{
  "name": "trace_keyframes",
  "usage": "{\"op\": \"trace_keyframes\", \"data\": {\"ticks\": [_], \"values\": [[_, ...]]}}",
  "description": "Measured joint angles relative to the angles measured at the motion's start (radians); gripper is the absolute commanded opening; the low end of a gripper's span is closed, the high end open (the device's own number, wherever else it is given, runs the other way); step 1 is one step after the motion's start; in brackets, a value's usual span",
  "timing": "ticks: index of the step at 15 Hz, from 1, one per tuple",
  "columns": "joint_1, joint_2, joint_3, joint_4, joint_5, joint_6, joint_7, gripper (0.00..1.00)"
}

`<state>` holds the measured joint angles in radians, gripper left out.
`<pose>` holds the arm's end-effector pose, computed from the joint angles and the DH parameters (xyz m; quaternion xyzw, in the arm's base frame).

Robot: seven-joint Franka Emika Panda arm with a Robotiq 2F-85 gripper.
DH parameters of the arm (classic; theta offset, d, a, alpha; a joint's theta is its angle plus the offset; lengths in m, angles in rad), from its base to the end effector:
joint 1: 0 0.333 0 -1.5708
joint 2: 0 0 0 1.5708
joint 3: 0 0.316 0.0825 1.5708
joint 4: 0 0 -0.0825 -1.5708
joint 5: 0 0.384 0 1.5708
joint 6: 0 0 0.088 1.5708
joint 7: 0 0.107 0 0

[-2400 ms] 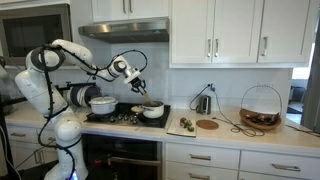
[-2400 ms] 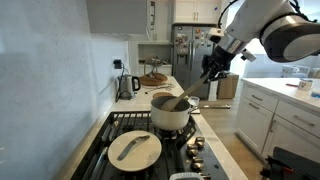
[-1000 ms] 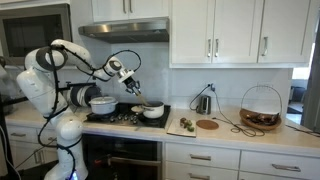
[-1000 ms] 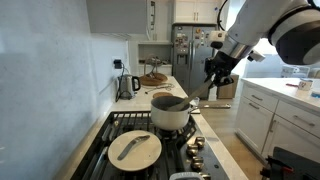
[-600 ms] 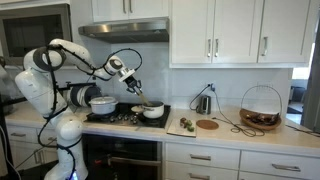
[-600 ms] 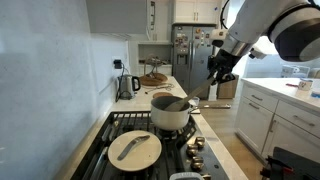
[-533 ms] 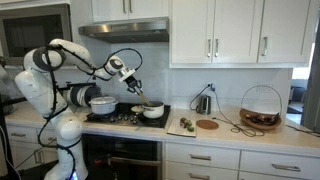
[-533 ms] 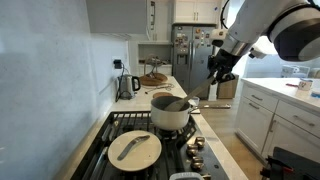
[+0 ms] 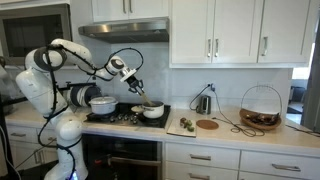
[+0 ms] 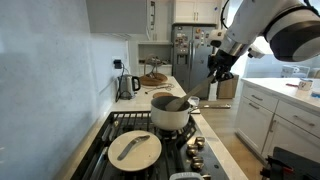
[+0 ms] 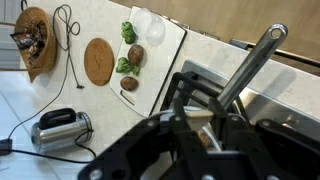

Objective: Remove the lid from the pot and use the spatula to stir the contents inside.

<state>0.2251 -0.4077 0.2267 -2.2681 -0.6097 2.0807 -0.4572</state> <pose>0.4178 0.1826 0.5462 0.7913 0.5136 0.0913 0.3191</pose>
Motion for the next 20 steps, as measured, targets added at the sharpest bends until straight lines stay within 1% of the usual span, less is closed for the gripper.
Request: {"op": "trace_keyframes", "data": {"ticks": [6, 14, 20], "values": [[0.003, 0.054, 0.018, 0.034, -0.020, 0.000, 0.032, 0.08], [0.015, 0.145, 0.055, 0.102, -0.050, 0.000, 0.036, 0.08], [0.036, 0.161, 0.066, 0.114, -0.053, 0.000, 0.036, 0.08]]}}
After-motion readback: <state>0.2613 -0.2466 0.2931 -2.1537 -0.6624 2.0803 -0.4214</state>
